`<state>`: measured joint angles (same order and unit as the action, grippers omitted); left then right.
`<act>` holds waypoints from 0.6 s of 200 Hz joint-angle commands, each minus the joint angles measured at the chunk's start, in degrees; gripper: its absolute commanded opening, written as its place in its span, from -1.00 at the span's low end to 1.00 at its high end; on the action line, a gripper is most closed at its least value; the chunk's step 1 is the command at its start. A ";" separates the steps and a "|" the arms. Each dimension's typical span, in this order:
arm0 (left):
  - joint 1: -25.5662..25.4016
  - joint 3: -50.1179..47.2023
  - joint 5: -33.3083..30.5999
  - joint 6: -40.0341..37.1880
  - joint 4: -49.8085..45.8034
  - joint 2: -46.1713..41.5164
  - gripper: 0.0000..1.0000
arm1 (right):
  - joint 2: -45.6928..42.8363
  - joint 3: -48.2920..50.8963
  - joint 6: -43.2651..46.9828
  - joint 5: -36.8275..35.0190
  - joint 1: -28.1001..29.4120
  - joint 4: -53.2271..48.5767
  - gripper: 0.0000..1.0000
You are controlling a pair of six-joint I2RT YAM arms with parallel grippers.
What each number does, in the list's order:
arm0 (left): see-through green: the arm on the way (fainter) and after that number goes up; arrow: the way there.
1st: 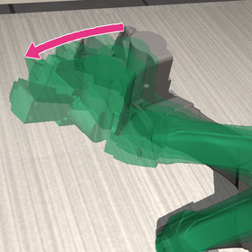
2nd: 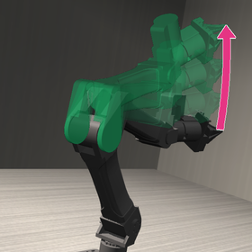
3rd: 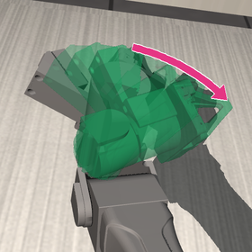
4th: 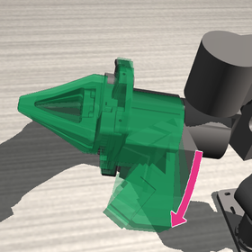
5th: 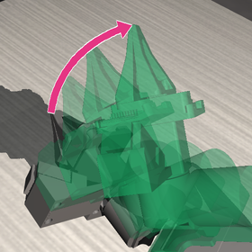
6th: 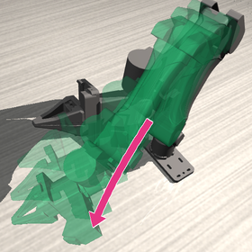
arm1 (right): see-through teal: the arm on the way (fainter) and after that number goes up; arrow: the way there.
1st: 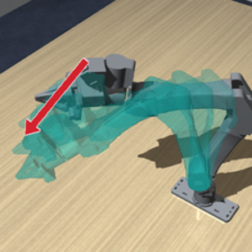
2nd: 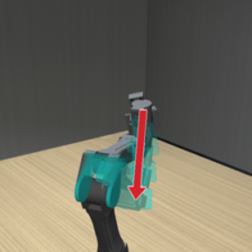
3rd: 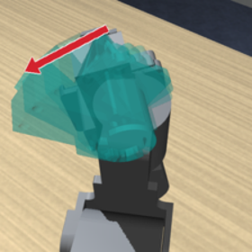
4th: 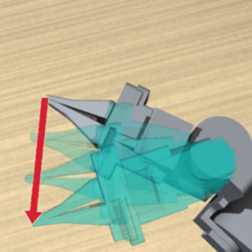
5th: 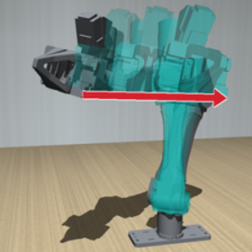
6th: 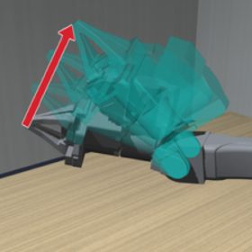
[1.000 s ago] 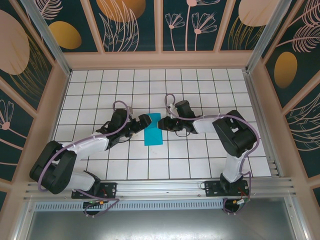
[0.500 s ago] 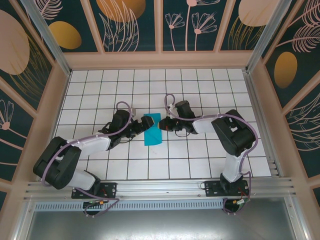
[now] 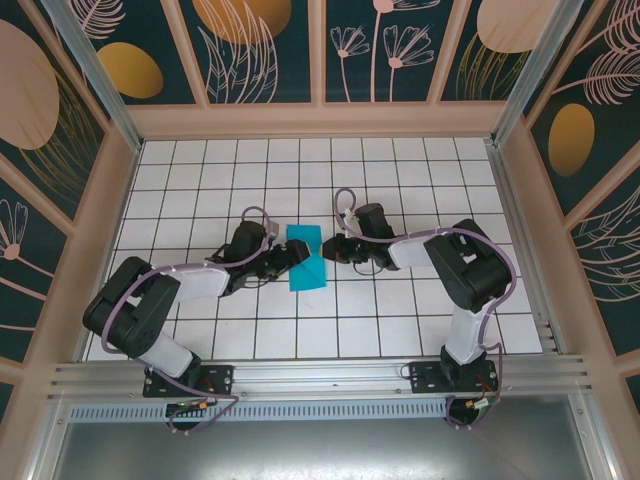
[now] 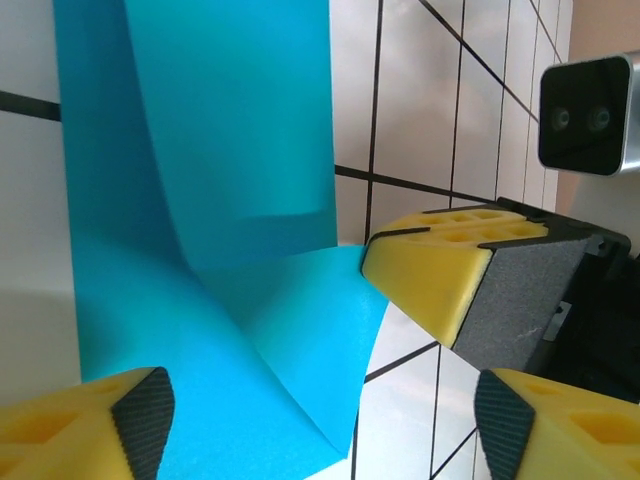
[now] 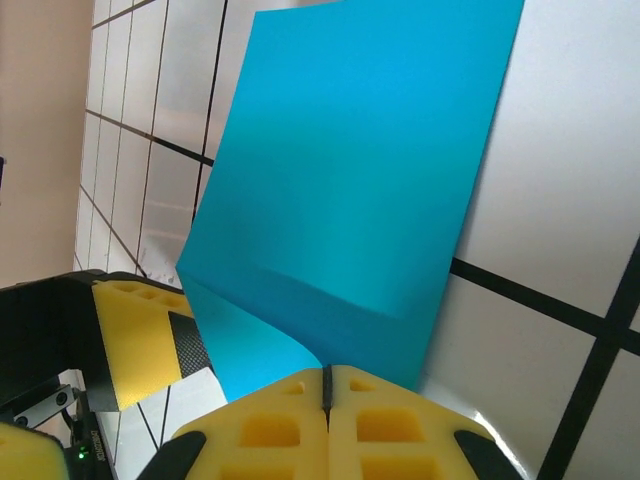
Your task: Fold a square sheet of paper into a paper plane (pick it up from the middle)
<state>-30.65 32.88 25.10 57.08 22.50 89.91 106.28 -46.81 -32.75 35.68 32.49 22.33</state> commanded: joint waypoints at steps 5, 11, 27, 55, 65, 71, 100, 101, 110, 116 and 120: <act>0.36 2.78 0.29 -1.27 -0.44 1.66 0.51 | -1.94 0.96 -0.73 0.44 -0.59 2.33 -0.86; 0.36 3.03 0.11 -1.41 -0.73 2.03 0.50 | -1.97 1.04 -0.81 0.44 -0.62 2.45 -0.86; 0.35 3.58 0.48 -1.68 -0.51 3.00 0.39 | -2.04 1.16 -0.86 0.44 -0.76 2.37 -0.87; 0.32 4.13 1.67 -1.71 0.64 4.67 0.18 | -2.30 1.41 -0.91 0.37 -0.83 2.46 -0.87; 0.40 4.20 2.10 -1.64 1.14 5.13 0.12 | -2.30 1.38 -0.91 0.38 -0.82 2.37 -0.87; 0.35 4.23 2.44 -1.70 1.47 5.34 0.07 | -2.33 1.47 -1.00 0.42 -0.82 2.41 -0.87; 0.35 4.29 3.12 -2.10 2.46 5.96 -0.08 | -2.49 1.64 -1.38 0.77 -0.83 2.74 -0.86; 0.34 4.29 3.16 -2.21 2.46 5.97 -0.09 | -2.53 1.64 -1.41 0.78 -0.84 2.78 -0.86; 0.35 4.38 3.27 -2.61 2.70 6.20 -0.14 | -2.73 1.87 -1.84 1.01 -0.79 3.27 -0.84; 0.38 4.46 3.36 -2.80 2.93 6.35 -0.17 | -2.92 1.98 -2.16 1.14 -0.84 3.42 -0.82; 0.35 4.47 3.32 -2.96 3.00 6.46 -0.20 | -2.99 2.07 -2.42 1.24 -0.84 3.42 -0.81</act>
<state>-30.65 35.92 27.03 55.68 23.11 95.26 106.24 -45.93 -33.82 35.70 32.16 23.40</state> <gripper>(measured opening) 0.428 0.081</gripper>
